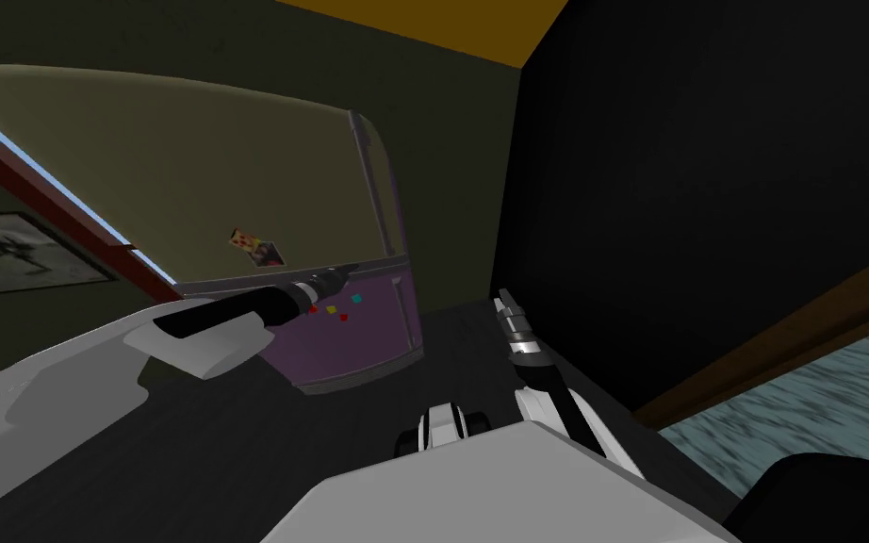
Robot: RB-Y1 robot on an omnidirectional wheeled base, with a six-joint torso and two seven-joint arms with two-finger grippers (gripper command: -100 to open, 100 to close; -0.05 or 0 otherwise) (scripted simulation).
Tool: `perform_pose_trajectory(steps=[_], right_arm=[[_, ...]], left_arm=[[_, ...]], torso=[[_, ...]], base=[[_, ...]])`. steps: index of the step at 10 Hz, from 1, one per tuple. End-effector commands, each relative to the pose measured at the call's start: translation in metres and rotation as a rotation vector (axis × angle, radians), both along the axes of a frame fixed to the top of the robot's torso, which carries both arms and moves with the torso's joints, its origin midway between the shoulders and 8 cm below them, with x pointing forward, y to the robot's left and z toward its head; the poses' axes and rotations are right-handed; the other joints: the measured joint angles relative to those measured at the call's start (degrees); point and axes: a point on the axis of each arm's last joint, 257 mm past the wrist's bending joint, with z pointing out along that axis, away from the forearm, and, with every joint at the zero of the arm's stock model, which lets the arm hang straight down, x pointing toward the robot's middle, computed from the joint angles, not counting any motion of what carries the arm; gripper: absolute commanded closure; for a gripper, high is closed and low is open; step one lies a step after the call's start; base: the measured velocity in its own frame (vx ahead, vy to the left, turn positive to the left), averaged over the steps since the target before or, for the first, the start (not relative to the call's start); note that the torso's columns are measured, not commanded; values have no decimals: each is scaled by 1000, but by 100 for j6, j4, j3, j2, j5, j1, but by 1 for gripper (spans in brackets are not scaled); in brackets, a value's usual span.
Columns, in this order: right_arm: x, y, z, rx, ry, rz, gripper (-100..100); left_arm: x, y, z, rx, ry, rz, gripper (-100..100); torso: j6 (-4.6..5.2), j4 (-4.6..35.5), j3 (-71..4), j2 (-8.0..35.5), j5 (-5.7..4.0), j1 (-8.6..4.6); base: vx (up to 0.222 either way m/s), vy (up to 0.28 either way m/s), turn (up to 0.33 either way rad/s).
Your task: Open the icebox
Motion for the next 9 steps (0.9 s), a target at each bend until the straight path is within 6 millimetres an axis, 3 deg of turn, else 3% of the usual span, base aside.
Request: perform_pose_trajectory(steps=[1, 9], right_arm=[[0, 0, 0, 0, 0, 0, 0], [0, 0, 0, 0, 0, 0, 0]], left_arm=[[1, 3, 6, 22, -18, 8, -100], [5, 11, 21, 78, -62, 31, -100]], torso=[[1, -3, -7, -12, -1, 1], [0, -1, -3, -4, 4, 15]], base=[[201, -73, -69], [196, -82, -68]])
